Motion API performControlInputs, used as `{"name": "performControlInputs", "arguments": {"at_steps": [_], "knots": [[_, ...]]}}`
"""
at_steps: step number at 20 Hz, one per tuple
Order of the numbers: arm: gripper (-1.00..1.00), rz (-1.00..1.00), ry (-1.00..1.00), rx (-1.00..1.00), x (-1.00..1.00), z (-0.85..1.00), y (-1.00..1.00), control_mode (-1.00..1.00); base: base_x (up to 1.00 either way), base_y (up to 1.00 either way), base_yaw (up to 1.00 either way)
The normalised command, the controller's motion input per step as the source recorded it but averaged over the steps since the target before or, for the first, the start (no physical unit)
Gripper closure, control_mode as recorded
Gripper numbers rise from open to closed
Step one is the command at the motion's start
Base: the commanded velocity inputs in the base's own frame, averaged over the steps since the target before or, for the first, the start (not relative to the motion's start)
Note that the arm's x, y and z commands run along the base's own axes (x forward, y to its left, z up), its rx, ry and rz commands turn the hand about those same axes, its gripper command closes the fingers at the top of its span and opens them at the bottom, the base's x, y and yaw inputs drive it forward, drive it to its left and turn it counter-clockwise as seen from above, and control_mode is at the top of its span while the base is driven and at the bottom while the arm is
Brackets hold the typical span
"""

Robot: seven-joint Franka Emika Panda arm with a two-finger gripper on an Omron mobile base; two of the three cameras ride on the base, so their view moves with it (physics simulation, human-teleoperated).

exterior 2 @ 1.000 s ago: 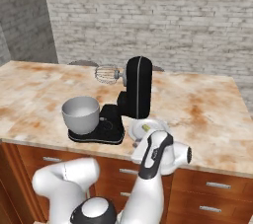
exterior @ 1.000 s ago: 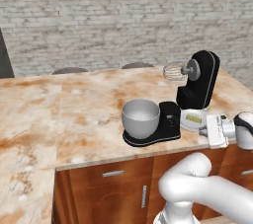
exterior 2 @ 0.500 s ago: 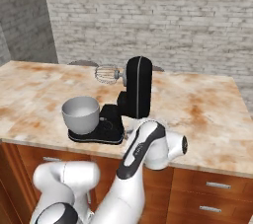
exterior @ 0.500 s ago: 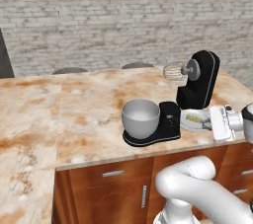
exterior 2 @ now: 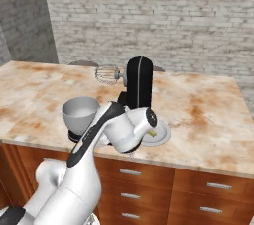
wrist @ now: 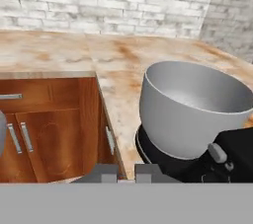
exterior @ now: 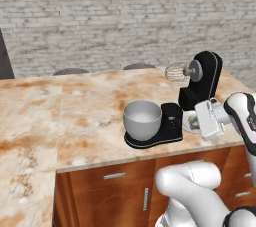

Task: Add butter and sugar cubes to the stand mixer bowl and then turn on the stand mixer to begin making frosting.

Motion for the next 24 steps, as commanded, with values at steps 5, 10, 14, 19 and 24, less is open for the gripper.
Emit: {"name": "performControlInputs", "arguments": {"at_steps": [5,10,14,19,24], "knots": [[1.00,0.00,0.11,-0.15,-0.28,0.61,0.74,-1.00,0.00,0.00,0.00],[1.00,0.00,0.12,-0.16,-0.03,0.56,0.57,-1.00,0.00,0.00,0.00],[1.00,0.00,0.06,-0.16,0.00,0.51,0.48,-1.00,0.00,0.00,0.00],[1.00,0.00,0.06,-0.17,0.23,0.41,0.38,-1.00,0.00,0.00,0.00],[1.00,0.00,0.07,-0.17,0.46,0.13,0.20,-1.00,0.00,0.00,0.00]]}}
